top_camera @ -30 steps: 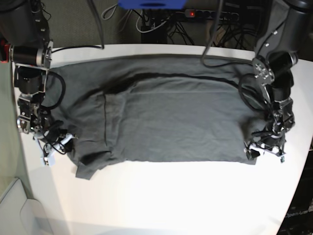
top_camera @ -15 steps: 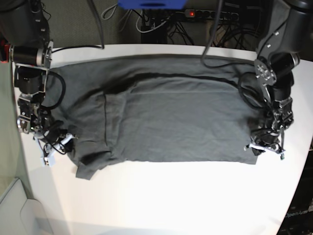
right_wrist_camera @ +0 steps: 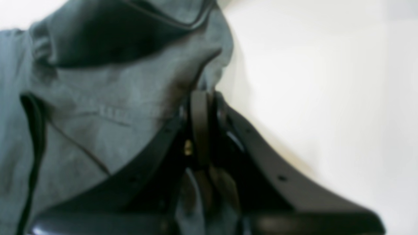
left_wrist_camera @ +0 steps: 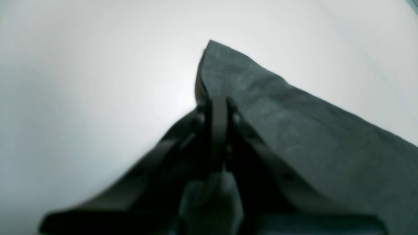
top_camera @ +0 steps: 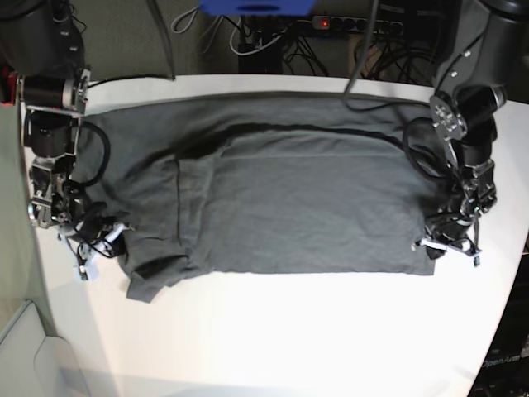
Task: Layout the t-shirt on the table in an organized manner, then fold the t-shirt properly
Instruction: 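Move the left gripper to the hem corner and grasp it, then lift the hem corners with both grippers and fold them over toward the folded edge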
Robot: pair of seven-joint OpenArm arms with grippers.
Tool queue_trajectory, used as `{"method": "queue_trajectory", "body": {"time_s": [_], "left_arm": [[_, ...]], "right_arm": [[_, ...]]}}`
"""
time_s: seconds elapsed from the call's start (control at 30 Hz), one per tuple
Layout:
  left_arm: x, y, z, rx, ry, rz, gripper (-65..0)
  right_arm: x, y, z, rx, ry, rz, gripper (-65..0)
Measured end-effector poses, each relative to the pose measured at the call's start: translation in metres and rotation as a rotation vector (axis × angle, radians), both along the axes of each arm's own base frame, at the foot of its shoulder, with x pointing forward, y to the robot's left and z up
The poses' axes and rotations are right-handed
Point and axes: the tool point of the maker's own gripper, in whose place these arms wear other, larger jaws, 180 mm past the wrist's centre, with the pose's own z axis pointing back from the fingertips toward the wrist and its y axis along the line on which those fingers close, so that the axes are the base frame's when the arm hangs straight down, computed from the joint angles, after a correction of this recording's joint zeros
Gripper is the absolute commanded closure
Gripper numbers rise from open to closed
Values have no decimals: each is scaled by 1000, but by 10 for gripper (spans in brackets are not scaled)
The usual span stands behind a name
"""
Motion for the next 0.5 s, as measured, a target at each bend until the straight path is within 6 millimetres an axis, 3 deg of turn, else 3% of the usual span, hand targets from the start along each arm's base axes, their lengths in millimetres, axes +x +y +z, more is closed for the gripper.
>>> {"method": "queue_trajectory", "body": {"time_s": [0.13,0.33,0.5], "left_arm": [[-1,-5,1,-29,13,-43,-5],[-9,-7,18,-6,76,-139,-5],[-16,6,47,33,25,-134,-5]], "right_arm": [[-4,4,8,-27,-40,26,0],[-3,6,25,-26,-66,64,0],[-7,-15,36,-29,-64,17,0]]}}
